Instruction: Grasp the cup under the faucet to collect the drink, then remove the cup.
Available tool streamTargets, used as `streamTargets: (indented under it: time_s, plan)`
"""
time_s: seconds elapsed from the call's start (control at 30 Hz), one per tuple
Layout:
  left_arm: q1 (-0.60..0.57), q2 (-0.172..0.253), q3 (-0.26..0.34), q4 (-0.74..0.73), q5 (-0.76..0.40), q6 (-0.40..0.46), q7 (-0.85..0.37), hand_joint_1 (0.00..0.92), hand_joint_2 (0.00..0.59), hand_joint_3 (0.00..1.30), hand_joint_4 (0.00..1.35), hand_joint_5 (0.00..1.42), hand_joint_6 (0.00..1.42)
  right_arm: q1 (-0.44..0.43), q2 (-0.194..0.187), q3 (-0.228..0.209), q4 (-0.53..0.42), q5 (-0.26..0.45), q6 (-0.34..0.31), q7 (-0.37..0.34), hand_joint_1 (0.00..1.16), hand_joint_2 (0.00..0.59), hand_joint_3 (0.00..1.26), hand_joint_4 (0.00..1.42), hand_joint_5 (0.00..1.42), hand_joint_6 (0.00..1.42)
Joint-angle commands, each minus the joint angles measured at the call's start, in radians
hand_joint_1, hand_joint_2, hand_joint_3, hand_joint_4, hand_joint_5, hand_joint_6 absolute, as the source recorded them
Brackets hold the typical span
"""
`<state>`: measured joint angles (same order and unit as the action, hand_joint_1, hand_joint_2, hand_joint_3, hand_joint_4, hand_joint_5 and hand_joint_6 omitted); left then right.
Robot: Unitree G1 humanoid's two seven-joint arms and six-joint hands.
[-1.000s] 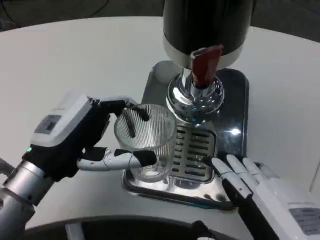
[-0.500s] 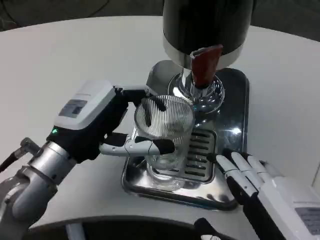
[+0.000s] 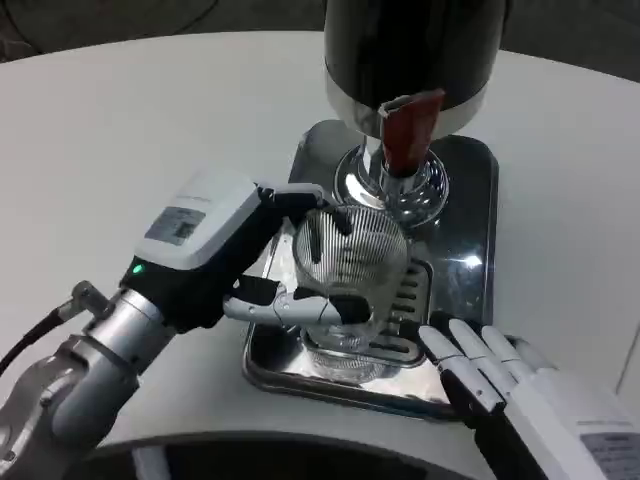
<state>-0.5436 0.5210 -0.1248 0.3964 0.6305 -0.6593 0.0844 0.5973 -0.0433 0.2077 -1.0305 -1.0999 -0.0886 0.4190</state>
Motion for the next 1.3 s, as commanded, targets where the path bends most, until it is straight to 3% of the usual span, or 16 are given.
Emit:
streamTargets:
  time_s: [0.03,0.63,0.93,1.3]
  plan:
    - [-0.022,-0.006,-0.018,0.006,0.03,0.009,0.058,0.451,0.194,1.06,1.22,1.42,1.42,0.026,0.01,0.003,-0.017,0.007,-0.022,-0.014,0.35,0.397,0.07,0.0,0.0,0.0]
    - [-0.076,-0.04,-0.097,0.057,0.135,0.085,0.229,0.451,0.193,1.06,1.21,1.42,1.42,0.073,0.042,-0.044,-0.017,0.042,-0.091,-0.017,0.35,0.398,0.07,0.0,0.0,0.0]
    - [-0.088,-0.048,-0.132,0.066,0.125,0.076,0.233,0.451,0.192,1.04,1.18,1.4,1.42,0.083,0.053,-0.07,-0.017,0.059,-0.112,-0.013,0.35,0.398,0.07,0.0,0.0,0.0]
    - [-0.077,-0.04,-0.13,0.058,0.109,0.068,0.225,0.45,0.191,1.03,1.17,1.39,1.42,0.075,0.069,-0.076,-0.017,0.059,-0.123,0.003,0.35,0.398,0.07,0.0,0.0,0.0]
